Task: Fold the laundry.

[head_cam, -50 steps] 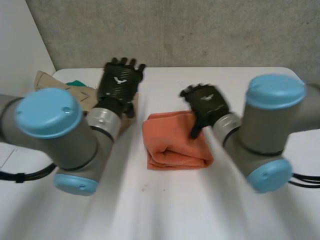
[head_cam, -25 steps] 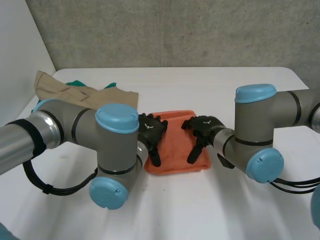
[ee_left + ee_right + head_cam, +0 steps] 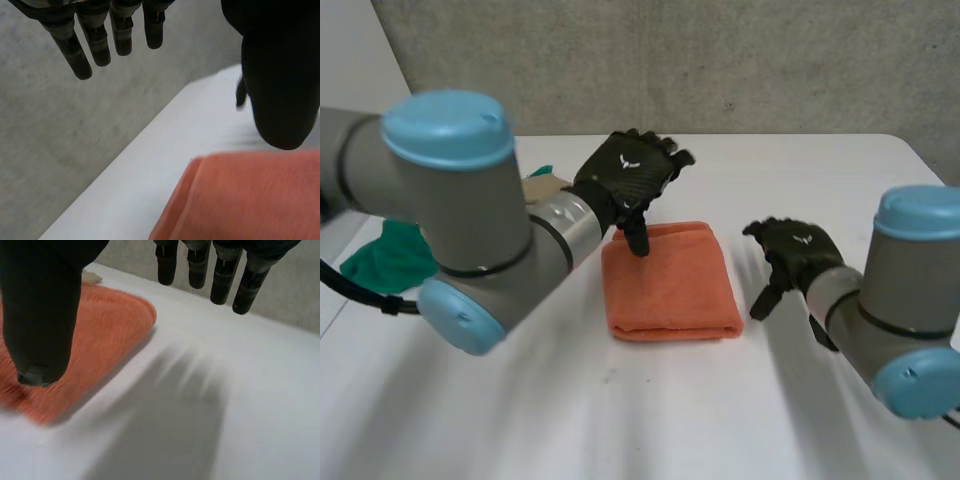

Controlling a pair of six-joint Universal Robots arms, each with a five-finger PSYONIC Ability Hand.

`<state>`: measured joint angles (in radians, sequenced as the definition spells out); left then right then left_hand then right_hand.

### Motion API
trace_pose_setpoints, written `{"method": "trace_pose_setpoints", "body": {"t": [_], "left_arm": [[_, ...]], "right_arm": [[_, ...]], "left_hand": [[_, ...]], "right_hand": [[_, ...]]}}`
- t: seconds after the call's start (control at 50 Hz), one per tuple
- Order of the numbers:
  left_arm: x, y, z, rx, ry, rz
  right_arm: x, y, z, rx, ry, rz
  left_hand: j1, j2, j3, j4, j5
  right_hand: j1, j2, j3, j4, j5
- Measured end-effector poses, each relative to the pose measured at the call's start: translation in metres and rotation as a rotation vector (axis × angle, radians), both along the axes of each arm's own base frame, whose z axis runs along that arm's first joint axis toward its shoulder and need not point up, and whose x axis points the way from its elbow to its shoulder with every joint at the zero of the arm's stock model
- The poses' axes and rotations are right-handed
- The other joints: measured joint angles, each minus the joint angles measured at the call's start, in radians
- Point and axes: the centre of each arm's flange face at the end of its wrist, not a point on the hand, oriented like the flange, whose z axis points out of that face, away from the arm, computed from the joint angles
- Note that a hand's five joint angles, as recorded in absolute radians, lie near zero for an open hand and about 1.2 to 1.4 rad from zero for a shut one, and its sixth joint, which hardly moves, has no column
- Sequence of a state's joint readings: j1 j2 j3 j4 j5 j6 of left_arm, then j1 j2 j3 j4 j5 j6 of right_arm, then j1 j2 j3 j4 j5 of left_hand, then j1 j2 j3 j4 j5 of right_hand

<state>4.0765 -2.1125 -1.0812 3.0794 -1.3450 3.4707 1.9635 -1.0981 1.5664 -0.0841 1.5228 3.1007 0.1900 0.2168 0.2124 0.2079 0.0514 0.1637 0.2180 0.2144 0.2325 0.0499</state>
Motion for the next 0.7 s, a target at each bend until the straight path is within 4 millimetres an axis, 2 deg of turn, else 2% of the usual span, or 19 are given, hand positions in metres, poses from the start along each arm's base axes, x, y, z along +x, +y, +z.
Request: {"method": "trace_pose_setpoints", "body": {"t": [0.1,0.22,0.48,0.7], "left_arm": [[0.007,0.002,0.020,0.073,0.068,-0.104],[0.013,0.002,0.035,0.129,0.119,-0.162],[0.011,0.007,0.032,0.149,0.122,-0.159],[0.010,0.012,0.027,0.157,0.108,-0.087]], "right_arm": [[-0.006,0.012,-0.018,0.092,-0.059,-0.028],[-0.001,0.017,-0.036,0.147,-0.120,-0.004],[0.016,0.002,-0.050,0.158,-0.196,0.012],[0.035,-0.001,-0.057,0.153,-0.209,0.049]], "left_hand": [[0.000,0.009,0.000,0.001,0.000],[0.000,0.009,0.000,0.014,0.000],[0.000,0.009,0.000,0.014,0.000],[0.000,0.009,0.000,0.014,0.000]], "right_hand": [[0.000,0.000,0.000,0.000,0.000],[0.000,0.000,0.000,0.000,0.000],[0.004,0.000,0.000,0.000,0.000],[0.072,0.052,0.060,0.034,0.052]]}}
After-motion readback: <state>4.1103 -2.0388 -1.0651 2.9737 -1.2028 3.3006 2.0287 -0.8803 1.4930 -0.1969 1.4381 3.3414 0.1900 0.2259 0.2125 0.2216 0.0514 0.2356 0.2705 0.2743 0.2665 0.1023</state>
